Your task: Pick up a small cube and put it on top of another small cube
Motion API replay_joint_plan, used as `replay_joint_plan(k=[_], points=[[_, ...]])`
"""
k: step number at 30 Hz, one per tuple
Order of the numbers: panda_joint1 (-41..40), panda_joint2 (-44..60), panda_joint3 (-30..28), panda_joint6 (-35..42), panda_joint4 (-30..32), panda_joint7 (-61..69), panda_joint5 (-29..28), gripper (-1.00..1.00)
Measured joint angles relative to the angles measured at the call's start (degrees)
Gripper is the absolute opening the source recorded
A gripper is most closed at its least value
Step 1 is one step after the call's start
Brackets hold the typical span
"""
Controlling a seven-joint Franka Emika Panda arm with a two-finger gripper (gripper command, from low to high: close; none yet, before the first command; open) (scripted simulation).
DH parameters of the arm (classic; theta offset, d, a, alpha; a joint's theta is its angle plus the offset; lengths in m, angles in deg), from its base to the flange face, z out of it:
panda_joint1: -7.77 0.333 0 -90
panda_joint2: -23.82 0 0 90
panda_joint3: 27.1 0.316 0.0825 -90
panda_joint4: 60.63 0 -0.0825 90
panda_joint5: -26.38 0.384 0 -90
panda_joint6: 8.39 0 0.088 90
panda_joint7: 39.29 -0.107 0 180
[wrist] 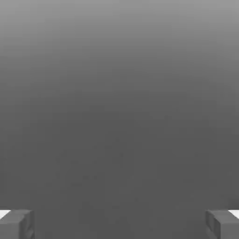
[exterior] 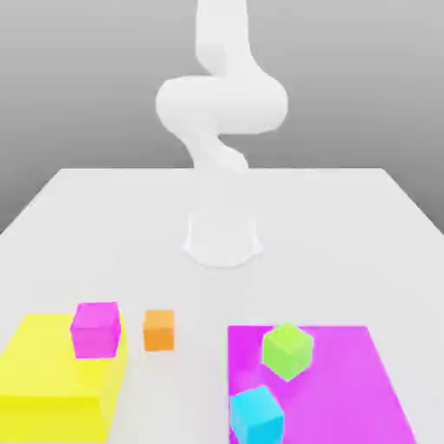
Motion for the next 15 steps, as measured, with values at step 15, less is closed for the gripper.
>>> replay_joint_plan(k=[15], points=[[-4.99,26.5,-10.43,-23.24,28.53,12.7,-5.24,0.0]])
